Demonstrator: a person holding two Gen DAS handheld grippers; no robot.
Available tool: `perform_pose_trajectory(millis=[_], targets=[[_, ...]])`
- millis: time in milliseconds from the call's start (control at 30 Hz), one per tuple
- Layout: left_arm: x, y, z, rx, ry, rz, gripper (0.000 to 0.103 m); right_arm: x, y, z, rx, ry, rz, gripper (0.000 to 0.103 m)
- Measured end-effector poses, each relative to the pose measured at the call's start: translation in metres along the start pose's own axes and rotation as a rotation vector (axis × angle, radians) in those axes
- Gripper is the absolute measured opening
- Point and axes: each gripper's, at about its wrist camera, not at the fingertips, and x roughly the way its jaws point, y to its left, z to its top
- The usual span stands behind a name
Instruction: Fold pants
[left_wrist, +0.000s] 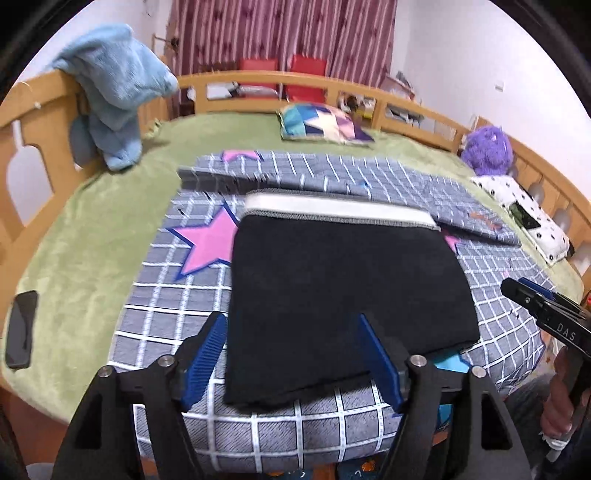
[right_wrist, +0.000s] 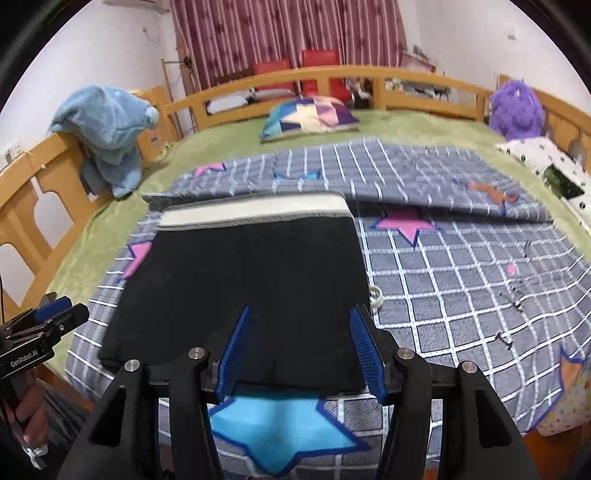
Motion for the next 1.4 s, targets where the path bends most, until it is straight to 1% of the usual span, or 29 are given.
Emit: perform_pose_trajectory(millis=[133,167,200,233,300,367,400,467,533,567,667,833,1067,1400], targets=[[-0.026,-0.004,0.004,-0.009,-0.023,0.004,0.074,-0.027,0.013,0.001,-0.025,-0.023,-0.014,0.056],[-0.034,-0.008,0.005,0.005,-0.040,0.011,0.075,-0.031,0.014,0.001,-0.031,-0.028,-0.025,0.062],[-0.038,-0.010,0.005,0.012,-0.047,0.019,0.077,-0.035,0.015,-0.001,-0.034,-0.030,-0.040,0.075],[-0.044,-0.013,0.006,0.021,-0.057,0.032,0.077,-0.039,0.016,-0.001,-0.036,-0.036,-0.054,0.080],[-0.051,-0.017,0.006,0.018,-0.068,0.030,0.078,-0.047,0.017,-0.003,-0.044,-0.054,-0.071,0.088],[-0.054,-0.018,0.003,0.017,-0.081,0.029,0.079,-0.053,0.013,-0.005,-0.031,-0.064,-0.045,0.093],[-0.055,-0.018,0.000,0.022,-0.086,0.054,0.079,-0.054,0.010,-0.006,-0.015,-0.063,-0.036,0.094],[-0.053,-0.019,-0.004,0.025,-0.082,0.074,0.079,-0.052,0.006,-0.007,0.003,-0.047,-0.046,0.094],[-0.050,-0.019,-0.005,0.016,-0.057,0.052,0.079,-0.054,0.005,-0.007,0.000,-0.034,-0.053,0.094],[-0.050,-0.020,-0.005,0.016,-0.055,0.042,0.079,-0.055,0.005,-0.007,0.001,-0.035,-0.048,0.094],[-0.053,-0.024,-0.006,0.023,-0.069,0.044,0.079,-0.055,0.000,-0.008,0.020,-0.031,-0.042,0.094],[-0.052,-0.027,-0.006,0.015,-0.061,0.029,0.079,-0.057,-0.001,-0.009,0.016,-0.034,-0.042,0.094],[-0.050,-0.033,-0.006,0.025,-0.061,0.030,0.079,-0.056,0.000,-0.011,0.004,-0.031,-0.057,0.094],[-0.051,-0.035,-0.006,0.031,-0.060,0.031,0.079,-0.057,-0.005,-0.012,0.018,-0.030,-0.056,0.094]])
